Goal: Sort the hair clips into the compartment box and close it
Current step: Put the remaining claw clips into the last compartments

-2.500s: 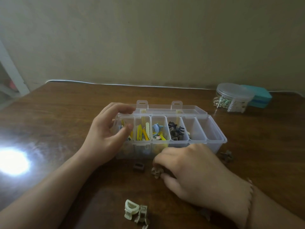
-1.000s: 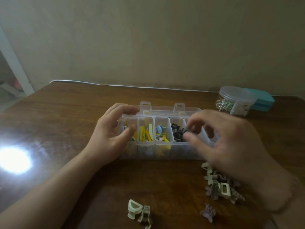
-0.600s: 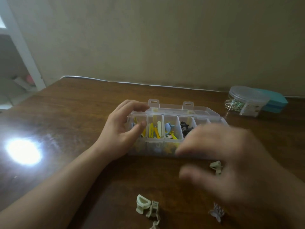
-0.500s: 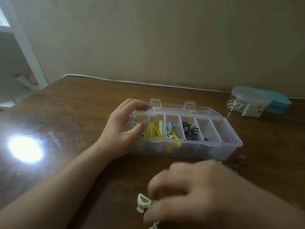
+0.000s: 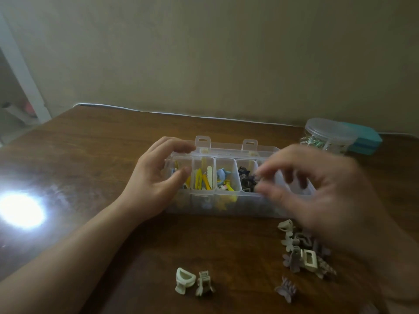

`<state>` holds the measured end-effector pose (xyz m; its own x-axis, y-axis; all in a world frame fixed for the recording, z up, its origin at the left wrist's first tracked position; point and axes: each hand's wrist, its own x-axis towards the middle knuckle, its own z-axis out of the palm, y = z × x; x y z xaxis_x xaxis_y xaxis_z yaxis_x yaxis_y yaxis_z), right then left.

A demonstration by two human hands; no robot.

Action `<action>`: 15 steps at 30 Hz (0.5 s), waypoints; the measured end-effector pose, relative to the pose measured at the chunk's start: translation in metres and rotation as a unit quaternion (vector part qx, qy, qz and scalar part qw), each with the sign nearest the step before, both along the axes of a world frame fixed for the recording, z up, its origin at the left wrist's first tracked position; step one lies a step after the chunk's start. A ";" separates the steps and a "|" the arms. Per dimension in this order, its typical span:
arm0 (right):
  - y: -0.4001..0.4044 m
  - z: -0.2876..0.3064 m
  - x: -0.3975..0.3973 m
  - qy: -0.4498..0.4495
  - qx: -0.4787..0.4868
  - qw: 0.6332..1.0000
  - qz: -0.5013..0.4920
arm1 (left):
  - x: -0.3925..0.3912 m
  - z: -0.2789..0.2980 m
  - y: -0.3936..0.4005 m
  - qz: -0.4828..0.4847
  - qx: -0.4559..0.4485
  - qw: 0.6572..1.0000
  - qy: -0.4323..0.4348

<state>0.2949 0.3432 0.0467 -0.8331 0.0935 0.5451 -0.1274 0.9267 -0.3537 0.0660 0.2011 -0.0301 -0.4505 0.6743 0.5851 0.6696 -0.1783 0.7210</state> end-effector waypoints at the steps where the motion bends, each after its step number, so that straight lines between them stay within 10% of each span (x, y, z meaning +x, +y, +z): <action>1: 0.008 -0.001 0.000 0.023 -0.013 0.997 -0.071 | 0.000 0.000 0.000 0.002 0.002 1.000 0.003; 6: 0.033 -0.021 -0.007 -0.069 0.024 0.973 -0.221 | 0.001 -0.001 0.001 0.005 0.004 1.000 -0.001; 15: -0.025 -0.013 -0.005 -0.075 0.099 0.992 0.020 | 0.001 0.000 0.000 -0.001 0.002 1.000 -0.007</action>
<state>0.2898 0.3184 0.0336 -0.9069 -0.0386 0.4197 -0.1257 0.9752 -0.1821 0.0674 0.2010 -0.0301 -0.4577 0.6726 0.5815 0.6594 -0.1819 0.7294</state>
